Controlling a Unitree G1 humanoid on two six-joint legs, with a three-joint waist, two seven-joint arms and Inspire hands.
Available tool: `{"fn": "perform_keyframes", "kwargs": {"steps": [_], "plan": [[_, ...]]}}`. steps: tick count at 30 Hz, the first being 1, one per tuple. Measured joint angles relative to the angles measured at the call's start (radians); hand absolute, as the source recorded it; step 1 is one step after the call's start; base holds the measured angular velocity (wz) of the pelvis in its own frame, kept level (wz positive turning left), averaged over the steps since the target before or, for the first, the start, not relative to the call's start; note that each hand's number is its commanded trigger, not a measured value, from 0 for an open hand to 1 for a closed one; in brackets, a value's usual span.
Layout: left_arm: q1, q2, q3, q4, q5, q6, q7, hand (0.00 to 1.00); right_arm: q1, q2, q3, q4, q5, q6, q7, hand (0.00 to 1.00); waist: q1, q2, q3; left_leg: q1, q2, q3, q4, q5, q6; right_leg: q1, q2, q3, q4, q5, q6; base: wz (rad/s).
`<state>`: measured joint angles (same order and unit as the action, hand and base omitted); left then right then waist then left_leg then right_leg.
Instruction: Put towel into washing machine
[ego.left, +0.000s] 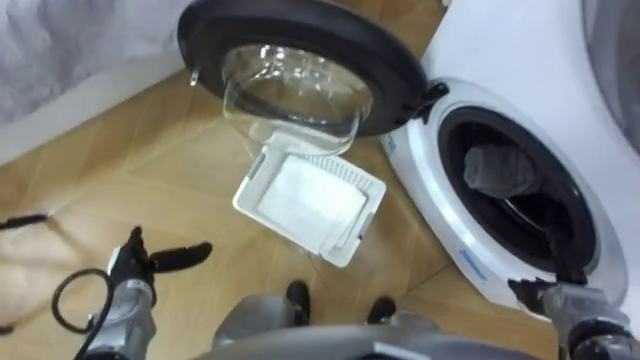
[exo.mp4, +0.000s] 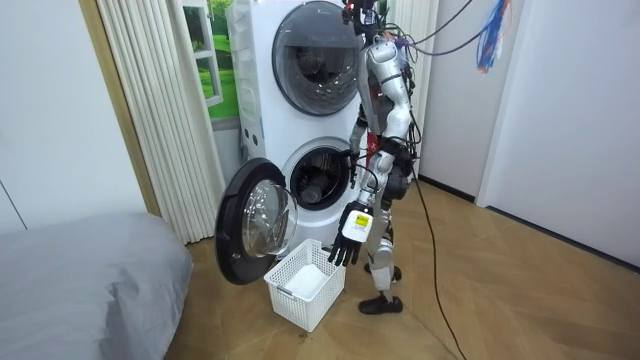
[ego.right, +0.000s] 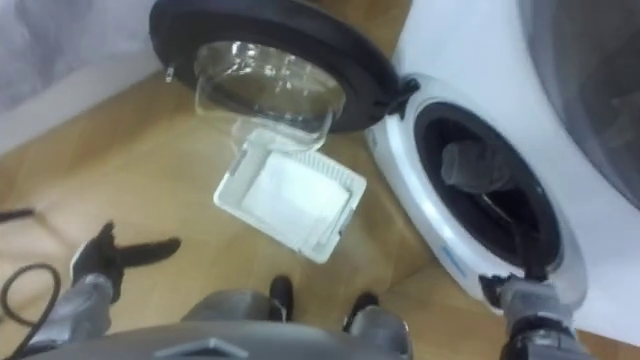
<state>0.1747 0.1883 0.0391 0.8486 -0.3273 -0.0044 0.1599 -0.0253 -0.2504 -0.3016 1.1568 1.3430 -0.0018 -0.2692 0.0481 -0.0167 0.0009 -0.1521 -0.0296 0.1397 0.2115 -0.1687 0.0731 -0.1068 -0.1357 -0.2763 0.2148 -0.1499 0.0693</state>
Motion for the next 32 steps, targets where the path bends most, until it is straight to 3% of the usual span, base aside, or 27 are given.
{"fn": "perform_keyframes", "kwargs": {"steps": [3,5,8,11,13,22,32], "plan": [[0.044,-0.026,0.001,0.032,0.064,-0.003,0.001,0.0,0.061,0.016,0.023,0.004,-0.297,-0.016,0.01,0.0,-0.017,-0.002,-0.0047,0.058,0.002,0.0,-0.027,0.0,-0.009,0.042,0.009,0.006,-0.014,0.0,0.0,-0.13],[0.062,-0.031,0.005,0.063,0.118,-0.003,0.004,0.0,0.109,0.02,0.103,0.022,-0.582,-0.026,0.011,0.0,-0.02,-0.01,-0.0078,0.089,0.011,0.004,-0.034,-0.002,-0.017,0.068,0.021,0.026,-0.014,0.0,-0.003,-0.25],[0.065,-0.031,0.003,0.097,0.167,-0.004,0.003,0.0,0.123,0.02,0.201,0.048,-0.827,-0.024,0.027,0.0,-0.02,-0.02,-0.0049,0.098,0.025,0.026,-0.034,-0.003,-0.026,0.07,0.035,0.047,-0.017,0.007,-0.015,-0.25],[0.061,-0.031,0.008,0.123,0.219,-0.008,0.004,0.0,0.122,0.025,0.245,0.051,-0.983,-0.021,0.069,0.0,-0.013,-0.023,0.0002,0.117,0.033,0.043,-0.044,0.001,-0.032,0.085,0.045,0.063,-0.037,0.016,-0.027,-0.18],[0.054,-0.032,0.027,0.163,0.24,-0.018,0.013,0.0,0.122,0.038,0.261,0.059,-1.003,-0.022,0.088,0.0,-0.013,-0.025,0.0077,0.136,0.039,0.049,-0.045,-0.003,-0.039,0.099,0.052,0.065,-0.049,0.019,-0.029,-0.13],[0.058,-0.059,0.091,0.234,0.28,-0.024,0.072,0.0,0.125,0.106,0.282,0.14,-1.012,-0.024,0.198,0.0,-0.015,-0.018,0.0103,0.174,0.05,0.055,-0.052,-0.013,-0.051,0.127,0.069,0.083,-0.066,0.018,-0.033,-0.08],[0.039,-0.066,0.097,0.241,0.32,-0.029,0.073,0.0,0.125,0.106,0.278,0.163,-1.037,-0.024,0.289,0.0,-0.023,-0.022,0.0108,0.19,0.052,0.05,-0.06,-0.015,-0.054,0.149,0.071,0.078,-0.066,0.017,-0.032,0.01]]}}
